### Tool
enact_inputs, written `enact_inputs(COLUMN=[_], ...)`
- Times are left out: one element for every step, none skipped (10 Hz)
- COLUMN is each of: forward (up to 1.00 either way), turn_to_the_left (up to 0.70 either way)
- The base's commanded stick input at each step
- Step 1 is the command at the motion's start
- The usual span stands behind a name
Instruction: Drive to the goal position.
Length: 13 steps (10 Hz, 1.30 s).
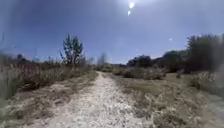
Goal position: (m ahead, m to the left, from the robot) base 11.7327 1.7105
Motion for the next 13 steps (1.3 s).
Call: enact_inputs(forward=[0.7, 0.7, 0.7, 0.7, 0.7, 0.7, 0.7, 0.7, 0.7, 0.7, 0.7, 0.7, 0.7], turn_to_the_left=[0.0, 0.0, 0.0, 0.0, 0.0, 0.0, 0.0, 0.0, 0.0, 0.0, 0.0, 0.0, 0.0])
